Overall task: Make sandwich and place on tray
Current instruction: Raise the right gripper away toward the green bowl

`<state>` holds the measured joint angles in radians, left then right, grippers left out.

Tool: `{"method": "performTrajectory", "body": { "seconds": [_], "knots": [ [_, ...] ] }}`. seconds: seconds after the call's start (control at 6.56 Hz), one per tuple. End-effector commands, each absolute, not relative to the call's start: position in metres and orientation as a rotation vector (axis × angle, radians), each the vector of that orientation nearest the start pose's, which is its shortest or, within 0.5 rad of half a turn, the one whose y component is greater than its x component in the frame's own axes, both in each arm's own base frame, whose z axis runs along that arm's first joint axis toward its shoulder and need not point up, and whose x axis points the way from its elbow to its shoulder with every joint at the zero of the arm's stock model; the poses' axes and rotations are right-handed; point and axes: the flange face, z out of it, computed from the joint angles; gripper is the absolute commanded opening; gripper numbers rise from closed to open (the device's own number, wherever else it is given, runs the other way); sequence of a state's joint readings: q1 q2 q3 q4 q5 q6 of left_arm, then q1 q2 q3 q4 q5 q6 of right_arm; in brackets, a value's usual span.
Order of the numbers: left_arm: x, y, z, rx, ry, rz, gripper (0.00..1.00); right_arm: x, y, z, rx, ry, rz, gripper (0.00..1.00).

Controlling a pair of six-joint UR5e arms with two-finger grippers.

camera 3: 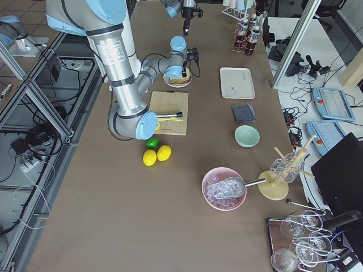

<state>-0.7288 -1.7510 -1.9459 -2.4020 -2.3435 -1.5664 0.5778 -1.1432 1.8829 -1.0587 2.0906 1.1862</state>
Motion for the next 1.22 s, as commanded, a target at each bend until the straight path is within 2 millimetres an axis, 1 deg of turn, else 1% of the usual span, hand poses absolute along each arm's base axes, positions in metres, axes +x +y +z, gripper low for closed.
{"method": "performTrajectory", "body": {
  "seconds": [0.0, 0.15, 0.3, 0.46, 0.61, 0.76, 0.91, 1.07],
  "knots": [
    [0.339, -0.377, 0.289, -0.087, 1.43, -0.083, 0.97, -0.357, -0.427, 0.218, 0.093, -1.346, -0.179, 1.0],
    [0.355, -0.369, 0.295, -0.067, 1.415, -0.101, 0.97, -0.329, -0.429, 0.208, 0.051, -1.388, -0.217, 1.0],
    [0.369, -0.365, 0.299, -0.014, 1.401, -0.141, 0.98, -0.298, -0.432, 0.21, 0.011, -1.412, -0.231, 1.0],
    [0.378, -0.357, 0.299, -0.017, 1.398, -0.134, 0.98, -0.272, -0.433, 0.209, -0.028, -1.437, -0.254, 1.0],
    [0.384, -0.357, 0.305, -0.021, 1.385, -0.139, 0.97, -0.256, -0.437, 0.211, -0.069, -1.452, -0.269, 1.0],
    [0.4, -0.352, 0.309, -0.01, 1.374, -0.144, 0.91, -0.246, -0.439, 0.216, -0.086, -1.457, -0.267, 1.0],
    [0.408, -0.346, 0.31, 0.004, 1.369, -0.151, 0.84, -0.243, -0.44, 0.218, -0.093, -1.456, -0.262, 1.0],
    [0.423, -0.332, 0.311, 0.033, 1.362, -0.16, 0.73, -0.236, -0.443, 0.224, -0.087, -1.452, -0.247, 1.0]
  ]
}}
